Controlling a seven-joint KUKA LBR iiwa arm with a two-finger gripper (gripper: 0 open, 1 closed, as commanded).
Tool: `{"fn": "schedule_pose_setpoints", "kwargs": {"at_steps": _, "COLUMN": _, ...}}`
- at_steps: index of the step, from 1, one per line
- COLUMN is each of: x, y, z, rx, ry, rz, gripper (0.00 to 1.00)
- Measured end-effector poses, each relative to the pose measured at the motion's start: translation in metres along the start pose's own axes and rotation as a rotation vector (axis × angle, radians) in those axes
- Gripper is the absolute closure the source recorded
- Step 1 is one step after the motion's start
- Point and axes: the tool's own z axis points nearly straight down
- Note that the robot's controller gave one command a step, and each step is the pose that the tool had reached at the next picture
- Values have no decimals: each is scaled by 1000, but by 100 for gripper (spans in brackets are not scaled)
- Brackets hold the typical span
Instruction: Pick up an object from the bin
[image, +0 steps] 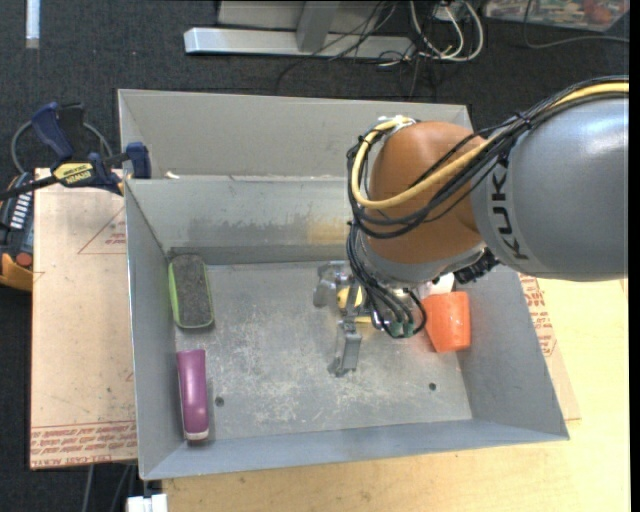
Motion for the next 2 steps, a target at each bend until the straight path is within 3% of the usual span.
{"fn": "schedule_pose_setpoints", "kwargs": {"at_steps": 1, "x": -2, "y": -1, "z": -5, "rx": -1, "ry": -8, "rz": 3, "gripper": 0}}
{"fn": "schedule_pose_setpoints", "kwargs": {"at_steps": 2, "x": -2, "y": 37, "z": 7, "rx": -1, "ry": -5, "rz": -362, "gripper": 0}}
